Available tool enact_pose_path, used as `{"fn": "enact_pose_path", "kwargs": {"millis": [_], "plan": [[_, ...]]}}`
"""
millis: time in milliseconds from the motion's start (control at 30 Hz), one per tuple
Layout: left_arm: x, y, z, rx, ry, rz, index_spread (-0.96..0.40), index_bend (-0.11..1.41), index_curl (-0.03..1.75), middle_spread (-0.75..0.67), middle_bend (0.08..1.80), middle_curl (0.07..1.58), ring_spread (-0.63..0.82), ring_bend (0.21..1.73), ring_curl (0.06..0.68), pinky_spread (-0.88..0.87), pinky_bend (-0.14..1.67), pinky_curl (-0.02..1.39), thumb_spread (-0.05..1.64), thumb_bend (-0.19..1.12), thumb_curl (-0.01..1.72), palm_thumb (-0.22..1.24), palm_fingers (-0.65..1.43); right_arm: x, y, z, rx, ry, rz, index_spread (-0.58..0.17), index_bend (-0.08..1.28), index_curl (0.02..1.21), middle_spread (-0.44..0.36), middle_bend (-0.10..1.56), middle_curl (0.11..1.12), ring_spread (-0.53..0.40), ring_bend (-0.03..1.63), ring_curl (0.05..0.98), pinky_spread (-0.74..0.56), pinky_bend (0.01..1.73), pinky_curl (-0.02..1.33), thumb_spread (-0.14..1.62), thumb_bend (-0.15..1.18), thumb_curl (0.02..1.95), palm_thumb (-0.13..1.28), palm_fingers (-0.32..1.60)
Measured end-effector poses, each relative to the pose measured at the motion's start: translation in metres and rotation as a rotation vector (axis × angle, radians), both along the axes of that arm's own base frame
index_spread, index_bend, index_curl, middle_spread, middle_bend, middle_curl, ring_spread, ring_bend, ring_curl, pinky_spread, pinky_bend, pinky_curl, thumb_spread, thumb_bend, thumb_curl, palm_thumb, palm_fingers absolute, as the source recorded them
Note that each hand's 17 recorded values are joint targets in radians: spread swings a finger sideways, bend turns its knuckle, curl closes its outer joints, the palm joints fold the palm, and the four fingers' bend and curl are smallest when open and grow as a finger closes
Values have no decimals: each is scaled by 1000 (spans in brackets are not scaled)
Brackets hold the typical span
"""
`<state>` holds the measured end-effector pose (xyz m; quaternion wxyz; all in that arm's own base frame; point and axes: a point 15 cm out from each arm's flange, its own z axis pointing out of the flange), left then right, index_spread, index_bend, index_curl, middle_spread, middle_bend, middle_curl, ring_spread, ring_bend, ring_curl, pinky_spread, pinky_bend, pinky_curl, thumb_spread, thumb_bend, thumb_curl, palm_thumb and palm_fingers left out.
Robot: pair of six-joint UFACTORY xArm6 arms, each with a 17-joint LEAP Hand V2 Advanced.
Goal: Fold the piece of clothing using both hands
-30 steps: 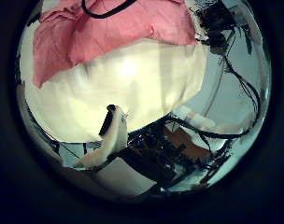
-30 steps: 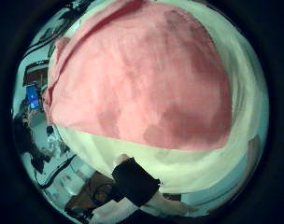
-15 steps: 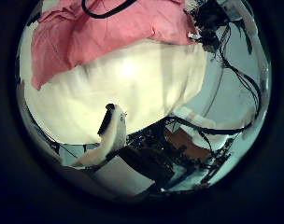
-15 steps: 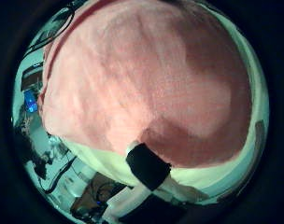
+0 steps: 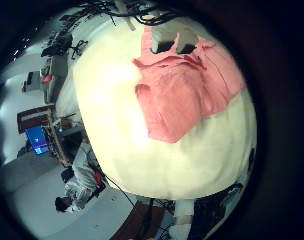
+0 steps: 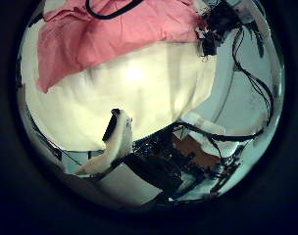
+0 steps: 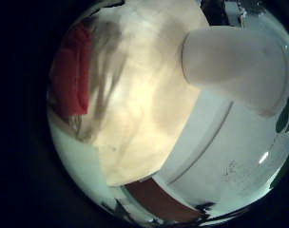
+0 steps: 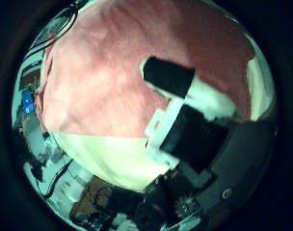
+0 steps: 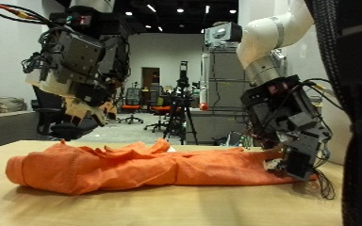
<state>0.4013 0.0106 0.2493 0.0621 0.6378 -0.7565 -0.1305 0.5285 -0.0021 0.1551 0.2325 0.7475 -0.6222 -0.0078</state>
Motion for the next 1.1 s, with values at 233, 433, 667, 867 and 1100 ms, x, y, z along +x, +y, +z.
{"fn": "enact_pose_path", "kwargs": {"millis": [233,433,667,867,1100], "plan": [[1,3,4,2,-10,5,166,141,222,416,178,248,543,495,227,481,394,320,1167,-18,308,485,-54,-44,-9,11,-21,101,-5,-365,671,549,-185,869,594,-275,1016,462,-526,827,421,1115,10,359,736,1432],[0,2,5,-2,-9,5,166,142,222,412,181,252,543,492,226,481,395,320,1167,-18,308,485,-51,-77,-14,20,-11,111,12,-324,866,650,-163,1046,656,-243,1162,524,-463,1008,509,1141,94,439,969,1350],[-2,2,9,0,-14,4,166,141,221,411,180,254,542,495,228,482,395,318,1167,-18,308,485,-51,-92,-36,34,15,52,-3,-294,979,717,-146,1164,701,-217,1276,576,-378,1160,590,1158,112,525,1063,1247],[-3,2,11,1,-14,3,166,144,224,411,179,254,542,495,229,481,395,318,1167,-18,308,485,-50,-84,-53,32,46,-33,-6,-275,1028,747,-141,1214,719,-205,1323,600,-339,1215,626,1159,104,582,1088,1196],[-4,1,15,-1,-23,5,166,142,225,407,181,258,542,493,230,481,395,317,1167,-18,308,485,-50,-88,-61,36,64,-85,-18,-292,892,732,-154,1186,700,-228,1311,584,-388,1187,612,1218,-78,508,765,1018]]}}
